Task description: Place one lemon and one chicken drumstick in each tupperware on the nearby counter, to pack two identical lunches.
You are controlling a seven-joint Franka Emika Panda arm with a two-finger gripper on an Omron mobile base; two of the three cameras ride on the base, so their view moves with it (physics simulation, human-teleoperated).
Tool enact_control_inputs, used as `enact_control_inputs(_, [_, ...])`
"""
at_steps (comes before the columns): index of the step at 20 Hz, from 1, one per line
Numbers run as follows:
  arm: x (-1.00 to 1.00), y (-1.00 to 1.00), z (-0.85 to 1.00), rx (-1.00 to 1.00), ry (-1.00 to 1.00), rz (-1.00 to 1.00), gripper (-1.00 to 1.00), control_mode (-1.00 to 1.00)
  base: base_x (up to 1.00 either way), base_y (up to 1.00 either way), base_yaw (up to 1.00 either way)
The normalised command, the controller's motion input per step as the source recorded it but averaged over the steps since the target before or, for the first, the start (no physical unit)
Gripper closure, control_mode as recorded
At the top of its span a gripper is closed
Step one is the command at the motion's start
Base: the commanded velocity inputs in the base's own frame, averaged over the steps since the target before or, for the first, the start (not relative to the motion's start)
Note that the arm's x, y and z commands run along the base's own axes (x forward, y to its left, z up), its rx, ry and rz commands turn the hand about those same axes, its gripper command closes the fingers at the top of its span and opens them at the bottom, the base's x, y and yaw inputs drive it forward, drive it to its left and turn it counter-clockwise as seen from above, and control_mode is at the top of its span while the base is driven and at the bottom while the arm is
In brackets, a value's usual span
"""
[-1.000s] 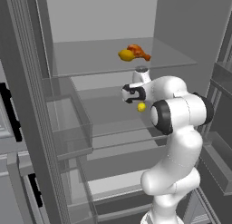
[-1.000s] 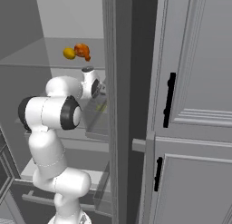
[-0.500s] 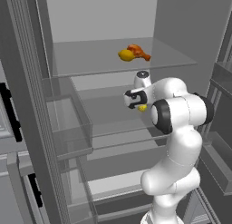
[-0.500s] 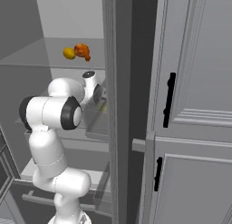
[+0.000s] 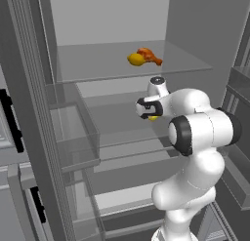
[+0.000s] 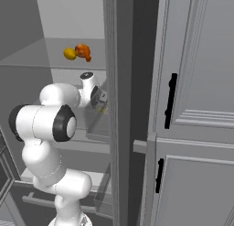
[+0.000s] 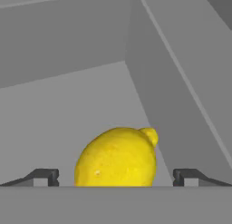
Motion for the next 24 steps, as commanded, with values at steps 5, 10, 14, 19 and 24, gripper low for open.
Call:
enact_control_inputs(5, [-0.02,0.0,0.0,0.0,0.0,-0.1,-1.0,-1.0,0.0,0.0,0.0])
enact_control_inputs(10, [0.11,0.0,0.02,0.0,0.0,-0.15,-1.0,-1.0,0.0,0.0,0.0])
enact_control_inputs(14, [0.0,0.0,-0.01,0.0,0.0,-0.1,-1.0,-1.0,0.0,0.0,0.0])
enact_control_inputs(19, [0.04,0.0,-0.11,0.0,0.0,-0.08,-1.0,-1.0,0.0,0.0,0.0])
enact_control_inputs(24, [0.25,0.0,-0.04,0.0,0.0,-0.01,-1.0,-1.0,0.0,0.0,0.0])
